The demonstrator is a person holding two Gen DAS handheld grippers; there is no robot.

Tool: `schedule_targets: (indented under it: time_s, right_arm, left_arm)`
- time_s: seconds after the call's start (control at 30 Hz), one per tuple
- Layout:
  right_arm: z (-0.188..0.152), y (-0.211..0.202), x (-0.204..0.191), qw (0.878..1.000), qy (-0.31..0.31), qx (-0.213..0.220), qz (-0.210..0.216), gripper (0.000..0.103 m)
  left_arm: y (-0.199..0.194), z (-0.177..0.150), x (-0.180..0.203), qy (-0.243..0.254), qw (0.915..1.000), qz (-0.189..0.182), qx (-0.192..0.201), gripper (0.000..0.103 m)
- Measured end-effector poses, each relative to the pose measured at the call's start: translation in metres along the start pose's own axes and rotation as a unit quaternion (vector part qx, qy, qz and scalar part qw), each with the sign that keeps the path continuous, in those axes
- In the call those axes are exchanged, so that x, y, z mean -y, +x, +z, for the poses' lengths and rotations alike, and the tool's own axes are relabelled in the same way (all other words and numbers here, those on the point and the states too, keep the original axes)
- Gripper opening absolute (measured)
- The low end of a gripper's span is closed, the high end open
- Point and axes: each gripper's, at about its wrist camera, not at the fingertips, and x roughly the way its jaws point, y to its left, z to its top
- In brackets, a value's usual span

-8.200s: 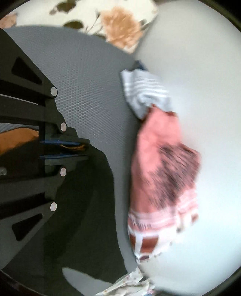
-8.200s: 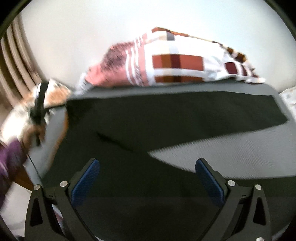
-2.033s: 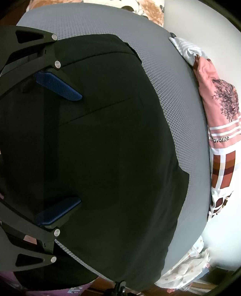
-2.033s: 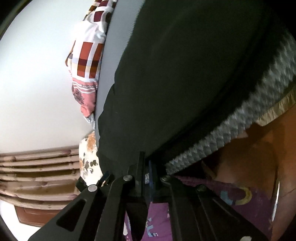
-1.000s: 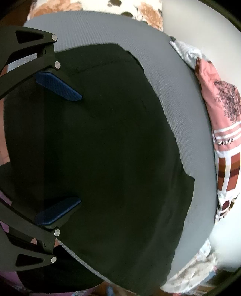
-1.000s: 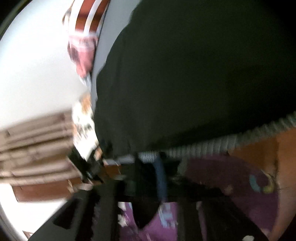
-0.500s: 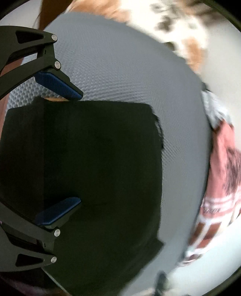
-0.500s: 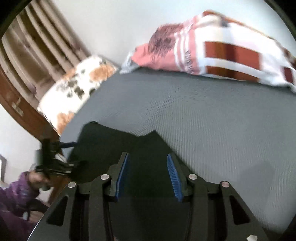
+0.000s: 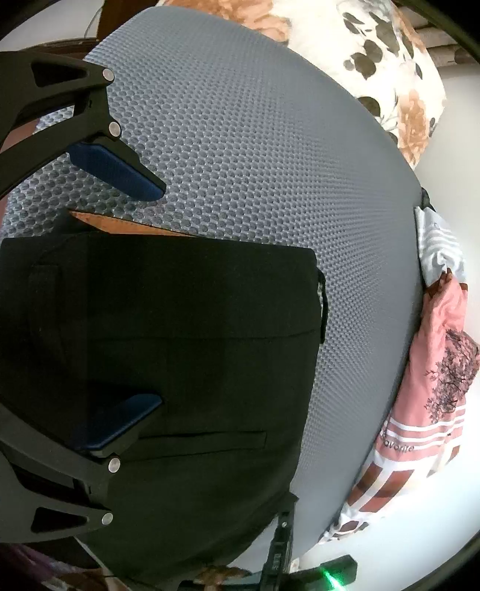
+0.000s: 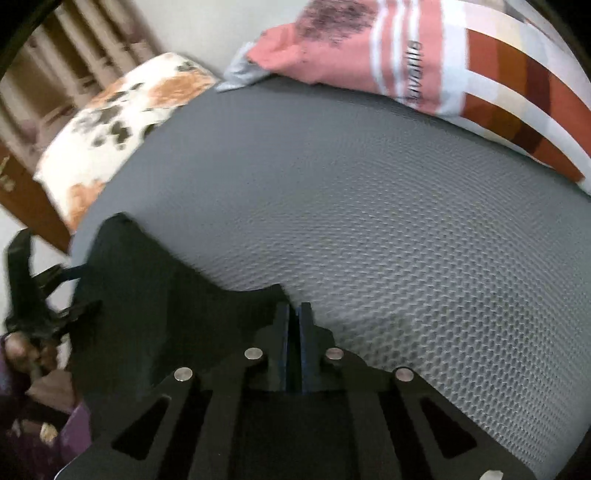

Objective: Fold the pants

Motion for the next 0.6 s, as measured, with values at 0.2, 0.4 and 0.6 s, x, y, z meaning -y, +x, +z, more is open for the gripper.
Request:
schedule_targets:
  time_s: [0.2,0.4,0.6]
  right_arm:
    - [0.0,-0.015,0.014,0.996,0.056,0.045,0.046,0.002]
    - [0.007,-0.031,-0.034,0.993,-0.014,0.041,0.109,0.006]
    - [0.005,0.008,-0.029,0.996,-0.019,-0.007,0.087,0.0]
  left_arm:
    - [0.0,-0.001,-0.001,-0.003,1.0,0.002,-0.003,0.103]
    - [0.0,-0.002,-0.001,0.0,1.0,0.003,-0.001,0.103]
    - [0.0,-0.003,0.0,0.004,1.0,0.005,0.002,0.103]
